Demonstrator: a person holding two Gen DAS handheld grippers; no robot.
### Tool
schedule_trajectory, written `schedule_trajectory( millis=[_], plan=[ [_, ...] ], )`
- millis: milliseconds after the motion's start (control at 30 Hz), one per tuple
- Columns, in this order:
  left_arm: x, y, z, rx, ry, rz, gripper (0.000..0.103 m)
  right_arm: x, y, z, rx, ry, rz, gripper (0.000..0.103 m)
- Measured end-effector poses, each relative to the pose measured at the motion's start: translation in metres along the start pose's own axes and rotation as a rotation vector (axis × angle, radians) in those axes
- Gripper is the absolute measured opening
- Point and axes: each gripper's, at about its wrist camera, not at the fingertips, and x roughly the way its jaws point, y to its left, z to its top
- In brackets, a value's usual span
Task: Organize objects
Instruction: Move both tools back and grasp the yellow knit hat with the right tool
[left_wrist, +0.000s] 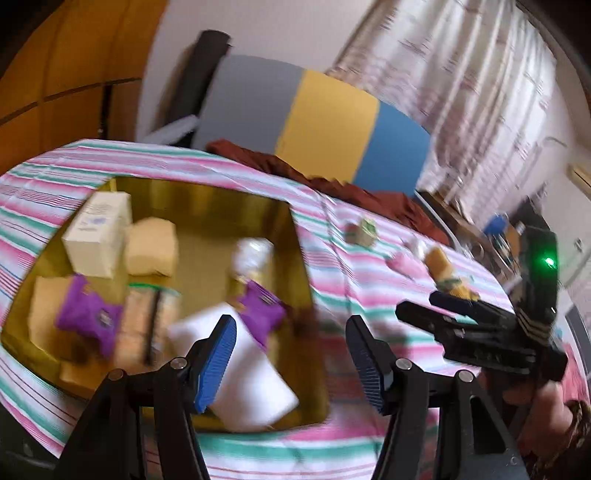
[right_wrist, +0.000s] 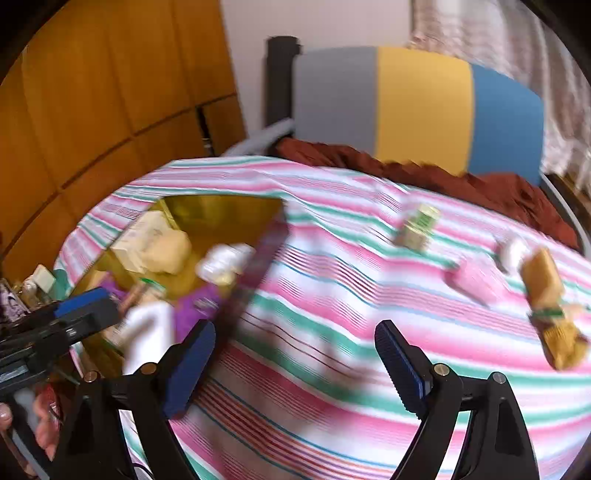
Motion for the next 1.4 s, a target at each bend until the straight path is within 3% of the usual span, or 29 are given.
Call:
schedule_trajectory(
  millis=[300,567,667,800,1033,1100,1133,1167,1267,1400],
  plan=[
    [0.005,-0.046,-0.026,0.104,0.06,-0.064,0.062,-0.016,-0.091,-0.039,0.127,0.063,-0.132,0.089],
    [0.013,-0.072,-0.035,0.17,0.1,-0.079,0.062,-0.039,-0.196,-0.038,0.177,0.035,-0.438,0.089],
    [0.019,-0.08,-0.037,0.192,0.121,-0.077,0.062,-0.042,-0.232,-0.036,0.208,0.034,-0.485,0.089],
    [0.026,-0.089,-0.041,0.212,0.149,-0.075,0.062,-0.036,-0.27,-0.038,0.236,0.032,-0.474,0.089],
    [0.04,-0.105,-0.045,0.24,0.185,-0.066,0.062,-0.015,-0.286,-0.042,0.231,0.044,-0.44,0.087],
    [0.044,-0.111,-0.046,0.25,0.195,-0.067,0.062,-0.007,-0.29,-0.044,0.225,0.066,-0.435,0.078],
    [0.046,-0.112,-0.046,0.252,0.197,-0.069,0.062,-0.003,-0.291,-0.045,0.221,0.081,-0.43,0.063],
    [0.049,-0.115,-0.045,0.251,0.201,-0.075,0.062,0.0,-0.292,-0.046,0.219,0.102,-0.422,0.057],
    [0.055,-0.121,-0.041,0.248,0.21,-0.092,0.062,-0.001,-0.294,-0.046,0.231,0.117,-0.417,0.047],
    [0.066,-0.129,-0.032,0.258,0.22,-0.101,0.062,-0.016,-0.29,-0.049,0.347,0.15,-0.332,0.045]
  ],
)
